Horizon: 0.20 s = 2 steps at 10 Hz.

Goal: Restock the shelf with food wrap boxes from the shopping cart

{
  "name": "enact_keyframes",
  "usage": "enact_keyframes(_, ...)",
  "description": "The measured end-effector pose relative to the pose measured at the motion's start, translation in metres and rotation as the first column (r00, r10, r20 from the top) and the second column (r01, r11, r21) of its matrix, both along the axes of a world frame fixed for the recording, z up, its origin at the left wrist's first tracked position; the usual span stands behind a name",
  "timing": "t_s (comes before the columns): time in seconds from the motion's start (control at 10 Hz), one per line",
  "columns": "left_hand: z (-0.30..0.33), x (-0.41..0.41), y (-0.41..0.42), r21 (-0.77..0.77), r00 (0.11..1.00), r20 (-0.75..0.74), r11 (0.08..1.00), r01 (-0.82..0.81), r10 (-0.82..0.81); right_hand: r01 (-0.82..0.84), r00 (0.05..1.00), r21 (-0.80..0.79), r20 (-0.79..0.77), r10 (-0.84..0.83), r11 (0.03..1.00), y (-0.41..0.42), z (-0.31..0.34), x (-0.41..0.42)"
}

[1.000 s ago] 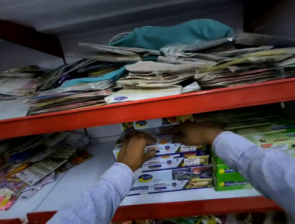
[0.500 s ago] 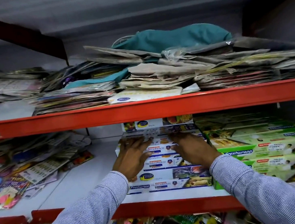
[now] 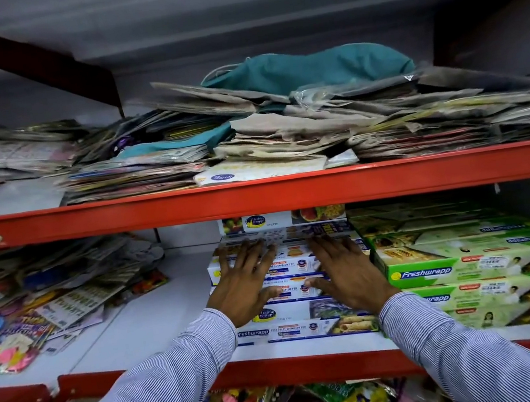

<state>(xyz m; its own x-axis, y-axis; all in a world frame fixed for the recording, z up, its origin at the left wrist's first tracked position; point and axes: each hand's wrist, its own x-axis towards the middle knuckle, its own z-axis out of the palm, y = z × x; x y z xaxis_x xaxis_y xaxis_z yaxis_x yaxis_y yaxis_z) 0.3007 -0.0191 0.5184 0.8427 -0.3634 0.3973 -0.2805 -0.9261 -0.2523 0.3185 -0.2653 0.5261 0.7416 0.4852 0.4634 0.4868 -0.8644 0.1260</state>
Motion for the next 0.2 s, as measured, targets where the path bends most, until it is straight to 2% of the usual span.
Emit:
enact_keyframes(0.1, 0.003, -0.004, -0.001, 0.016, 1.0, 0.01, 1.0, -0.022, 0.022, 0.006, 1.0, 0.002, -0.015, -0.006, 1.0, 0.001, 0.002, -0.003)
enact_keyframes(0.2, 0.009, -0.021, -0.005, -0.005, 0.992, 0.126, 1.0, 0.009, -0.008, -0.016, 0.997, 0.054, 0.078, 0.011, 0.998, 0.006, 0.01, -0.02)
